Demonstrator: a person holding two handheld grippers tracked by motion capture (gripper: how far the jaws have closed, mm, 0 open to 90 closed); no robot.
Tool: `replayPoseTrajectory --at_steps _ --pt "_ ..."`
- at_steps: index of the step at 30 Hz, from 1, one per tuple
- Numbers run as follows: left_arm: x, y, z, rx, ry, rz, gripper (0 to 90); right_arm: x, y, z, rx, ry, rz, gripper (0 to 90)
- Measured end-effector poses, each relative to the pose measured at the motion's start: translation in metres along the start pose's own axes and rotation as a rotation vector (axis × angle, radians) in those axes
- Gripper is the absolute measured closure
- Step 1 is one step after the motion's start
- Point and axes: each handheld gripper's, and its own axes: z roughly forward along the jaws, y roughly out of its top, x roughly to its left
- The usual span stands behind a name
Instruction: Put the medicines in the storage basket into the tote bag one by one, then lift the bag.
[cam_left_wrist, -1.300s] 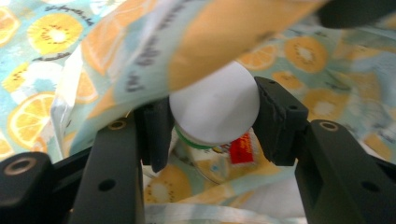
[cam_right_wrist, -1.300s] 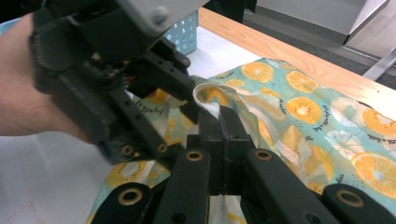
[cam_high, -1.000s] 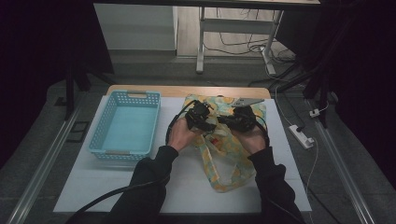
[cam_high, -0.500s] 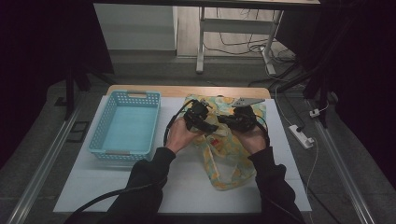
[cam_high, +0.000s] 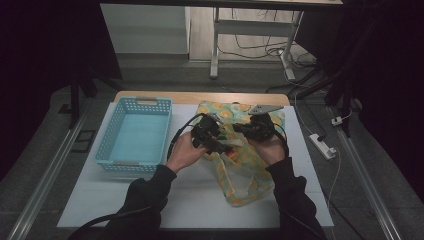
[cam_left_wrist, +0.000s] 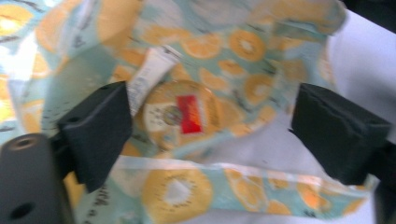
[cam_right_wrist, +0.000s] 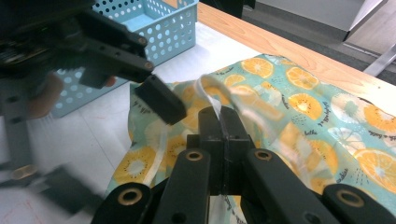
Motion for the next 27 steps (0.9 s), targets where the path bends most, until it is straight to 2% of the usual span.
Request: replayPoseTrajectory --at_steps 1,6,13,18,22,27 --pt "-0.002 -0.002 -0.001 -0.002 -0.016 0.005 9.6 0.0 0.0 0.0 0.001 0.0 -0.003 89.3" --pt "-0.008 -0.012 -0.004 -0.014 -0.034 0.021 2.4 0.002 0.001 -0.001 -0.002 0.002 -0.008 89.2" --pt "-0.013 -0.025 -0.006 -0.036 -0.048 0.042 1.2 0.001 0.0 0.0 0.004 0.004 -0.008 89.2" --pt "-0.013 -0.032 -0.001 -0.019 -0.018 0.083 1.3 0.001 0.0 0.001 0.009 0.006 -0.009 89.2" --pt "-0.013 -0.032 0.005 -0.013 -0.006 0.08 0.0 0.002 0.0 0.001 0.01 0.009 -0.009 89.2" --pt "-0.014 -0.028 0.014 0.012 0.012 0.099 0.2 0.001 0.0 0.001 0.012 0.007 -0.007 89.2"
